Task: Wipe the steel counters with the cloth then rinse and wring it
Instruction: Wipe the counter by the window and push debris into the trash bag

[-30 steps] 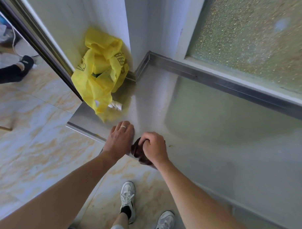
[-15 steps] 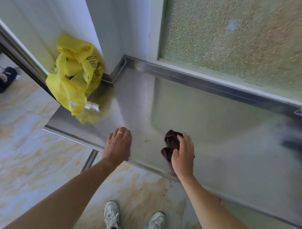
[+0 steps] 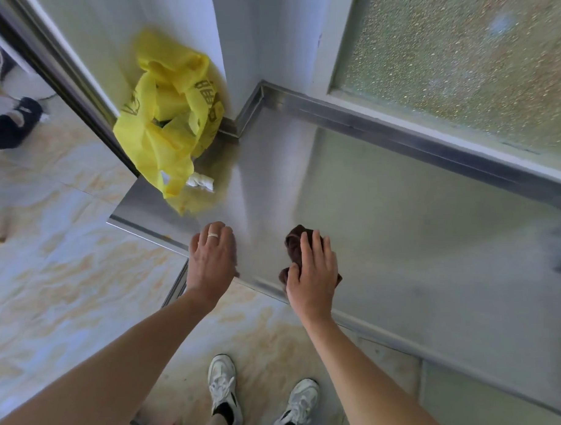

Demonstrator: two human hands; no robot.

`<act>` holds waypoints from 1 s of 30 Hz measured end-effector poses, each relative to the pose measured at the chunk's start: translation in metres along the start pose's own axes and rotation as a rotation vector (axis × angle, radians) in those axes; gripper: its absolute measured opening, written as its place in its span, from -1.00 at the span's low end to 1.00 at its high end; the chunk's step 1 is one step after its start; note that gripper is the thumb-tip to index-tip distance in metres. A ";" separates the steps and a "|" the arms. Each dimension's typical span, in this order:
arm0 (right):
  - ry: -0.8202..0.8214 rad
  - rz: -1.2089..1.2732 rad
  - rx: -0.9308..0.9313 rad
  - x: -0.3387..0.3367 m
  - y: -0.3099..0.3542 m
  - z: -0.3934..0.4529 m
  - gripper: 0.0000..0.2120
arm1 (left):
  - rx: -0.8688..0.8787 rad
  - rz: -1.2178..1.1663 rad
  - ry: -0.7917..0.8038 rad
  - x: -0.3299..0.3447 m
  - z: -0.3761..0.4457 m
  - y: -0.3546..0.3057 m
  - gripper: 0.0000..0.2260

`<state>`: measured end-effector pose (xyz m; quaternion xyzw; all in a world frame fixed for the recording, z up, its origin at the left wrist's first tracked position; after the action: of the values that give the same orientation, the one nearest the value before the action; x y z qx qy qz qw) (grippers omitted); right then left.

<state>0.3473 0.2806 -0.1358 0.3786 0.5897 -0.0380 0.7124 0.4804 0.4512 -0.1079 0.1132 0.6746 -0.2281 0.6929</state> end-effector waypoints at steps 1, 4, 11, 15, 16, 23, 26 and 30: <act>-0.001 -0.001 -0.008 0.005 0.008 0.001 -0.39 | -0.004 0.000 0.006 0.000 0.001 0.008 -0.73; -0.009 -0.002 -0.022 0.017 0.029 0.005 -0.38 | -0.052 -0.001 -0.066 -0.007 0.005 0.032 -0.84; -0.026 0.009 -0.088 0.043 0.087 0.017 -0.37 | -0.140 -0.008 -0.129 -0.009 0.015 0.090 -0.92; -0.001 0.019 -0.154 0.064 0.123 0.024 -0.38 | -0.207 -0.036 -0.116 -0.009 0.018 0.120 -0.93; 0.010 0.016 -0.167 0.069 0.131 0.026 -0.38 | -0.210 -0.050 -0.107 -0.010 0.019 0.127 -0.94; 0.037 0.027 -0.312 0.097 0.181 0.041 -0.38 | -0.087 -0.085 -0.016 -0.016 0.023 0.150 -0.79; 0.043 0.037 -0.366 0.105 0.199 0.043 -0.41 | -0.065 -0.142 -0.019 -0.015 0.026 0.155 -0.77; 0.056 0.052 -0.464 0.115 0.218 0.047 -0.46 | -0.067 -0.227 -0.035 -0.013 0.028 0.158 -0.68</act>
<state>0.5292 0.4528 -0.1269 0.2206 0.5923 0.1277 0.7643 0.5793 0.5781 -0.1174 0.0091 0.6782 -0.2844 0.6775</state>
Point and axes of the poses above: each hand's wrist, its own z-axis towards the middle knuckle, its own x-axis out of the palm, y = z × x, the point moved 7 cm from there along z, towards the middle knuckle, and after that the axes turned 3 degrees about z, right-handed, at the moved point
